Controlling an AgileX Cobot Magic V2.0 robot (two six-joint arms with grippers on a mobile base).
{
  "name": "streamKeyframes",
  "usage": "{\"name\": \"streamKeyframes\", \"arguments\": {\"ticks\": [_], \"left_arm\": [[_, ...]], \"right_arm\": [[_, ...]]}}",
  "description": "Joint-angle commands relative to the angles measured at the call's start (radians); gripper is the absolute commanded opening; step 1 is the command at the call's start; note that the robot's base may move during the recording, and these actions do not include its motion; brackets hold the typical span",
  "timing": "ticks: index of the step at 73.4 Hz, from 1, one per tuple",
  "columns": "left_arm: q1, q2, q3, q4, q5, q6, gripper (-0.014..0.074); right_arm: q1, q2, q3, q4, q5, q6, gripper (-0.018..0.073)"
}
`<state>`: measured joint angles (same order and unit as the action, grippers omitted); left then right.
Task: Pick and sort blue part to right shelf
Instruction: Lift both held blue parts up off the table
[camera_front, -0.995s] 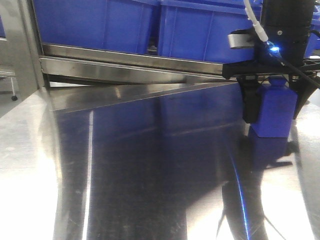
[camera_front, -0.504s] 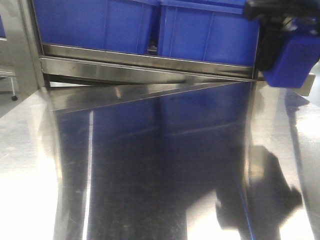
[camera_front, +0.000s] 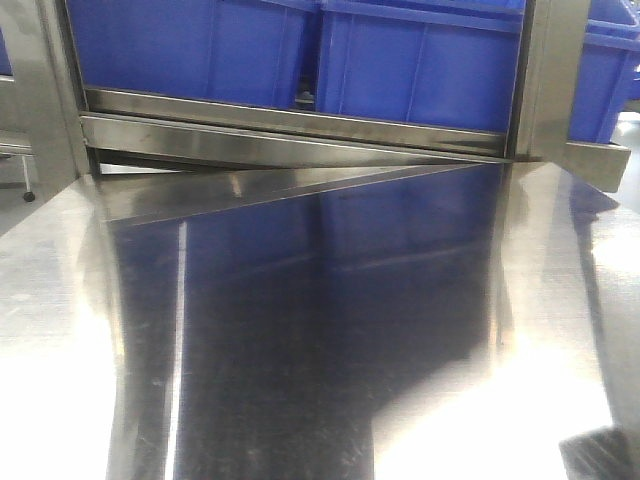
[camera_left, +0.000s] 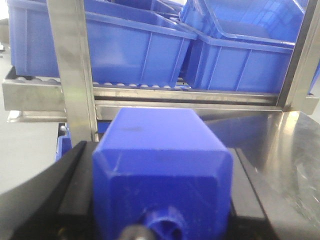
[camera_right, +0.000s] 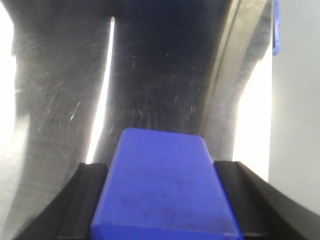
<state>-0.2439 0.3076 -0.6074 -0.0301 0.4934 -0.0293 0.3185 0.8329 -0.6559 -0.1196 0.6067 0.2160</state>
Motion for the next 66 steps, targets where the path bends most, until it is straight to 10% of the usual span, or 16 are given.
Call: {"name": "streamKeyframes", "arguments": {"ticks": [1,66], "left_arm": [[-0.004,-0.014,-0.030,0.010,-0.080,0.000,0.0251],[-0.004,-0.172,-0.022,0.060,0.015,0.000,0.0251]], "right_arm": [[0.000,-0.100,0.035,-0.029,-0.093,-0.010,0.0236],[0.000,-0.805,0.084,-0.088,-0.097,-0.030,0.0236]]}}
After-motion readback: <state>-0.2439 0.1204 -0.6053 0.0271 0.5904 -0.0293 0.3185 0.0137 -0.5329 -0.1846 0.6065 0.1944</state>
